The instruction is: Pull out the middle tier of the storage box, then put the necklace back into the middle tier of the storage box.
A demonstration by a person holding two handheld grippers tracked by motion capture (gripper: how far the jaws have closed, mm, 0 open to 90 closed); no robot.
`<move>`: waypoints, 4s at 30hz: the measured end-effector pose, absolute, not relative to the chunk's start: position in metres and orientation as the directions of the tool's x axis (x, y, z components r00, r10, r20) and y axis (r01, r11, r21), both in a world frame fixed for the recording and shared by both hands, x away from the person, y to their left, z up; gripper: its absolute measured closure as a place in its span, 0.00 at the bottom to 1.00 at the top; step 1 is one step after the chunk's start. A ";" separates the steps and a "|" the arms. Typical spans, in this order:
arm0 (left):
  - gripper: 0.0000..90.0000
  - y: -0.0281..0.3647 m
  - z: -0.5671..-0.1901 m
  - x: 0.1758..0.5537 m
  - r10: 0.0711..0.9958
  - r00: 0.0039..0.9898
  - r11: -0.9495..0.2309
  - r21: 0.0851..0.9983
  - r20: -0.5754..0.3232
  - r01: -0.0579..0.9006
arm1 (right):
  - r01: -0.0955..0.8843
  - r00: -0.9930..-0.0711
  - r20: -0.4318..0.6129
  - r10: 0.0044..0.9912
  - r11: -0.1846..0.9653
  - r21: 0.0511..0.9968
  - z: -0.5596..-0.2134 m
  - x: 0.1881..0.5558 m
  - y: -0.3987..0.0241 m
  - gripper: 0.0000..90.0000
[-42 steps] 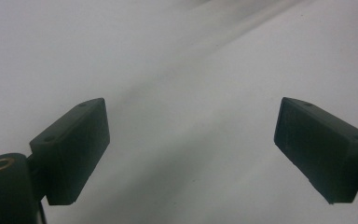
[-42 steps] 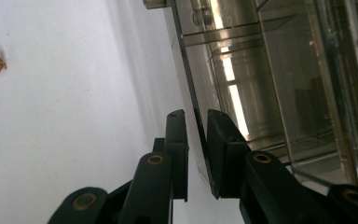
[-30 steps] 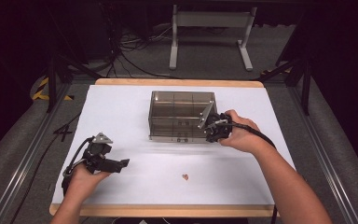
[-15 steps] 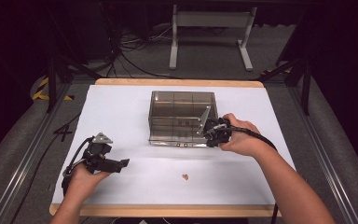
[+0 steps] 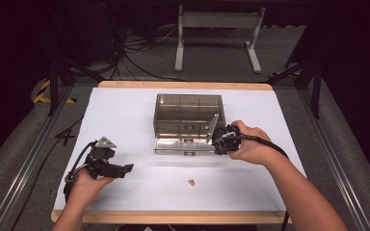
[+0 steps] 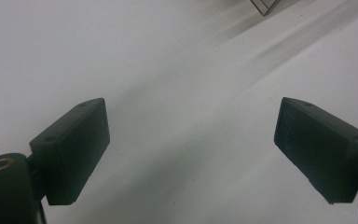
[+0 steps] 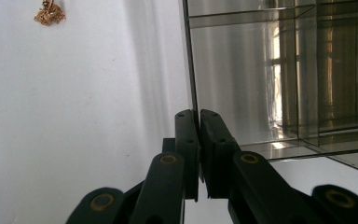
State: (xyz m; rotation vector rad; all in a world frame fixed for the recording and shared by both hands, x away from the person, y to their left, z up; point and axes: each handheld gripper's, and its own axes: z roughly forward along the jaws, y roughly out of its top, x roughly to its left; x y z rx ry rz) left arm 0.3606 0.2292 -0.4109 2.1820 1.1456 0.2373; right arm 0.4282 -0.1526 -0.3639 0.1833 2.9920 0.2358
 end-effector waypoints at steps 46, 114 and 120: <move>0.12 0.227 -0.412 0.362 0.785 0.604 -0.410 0.617 -0.136 0.672 | 0.094 -0.976 -0.158 0.149 0.946 0.312 -0.324 0.382 -0.125 0.89; 0.12 0.227 -0.411 0.361 0.783 0.607 -0.413 0.618 -0.134 0.669 | 0.163 -0.985 -0.002 0.171 0.938 0.307 -0.401 0.363 -0.081 0.81; 0.12 0.227 -0.411 0.361 0.783 0.608 -0.413 0.618 -0.134 0.669 | 0.163 -0.985 0.000 0.171 0.940 0.300 -0.406 0.364 -0.080 0.82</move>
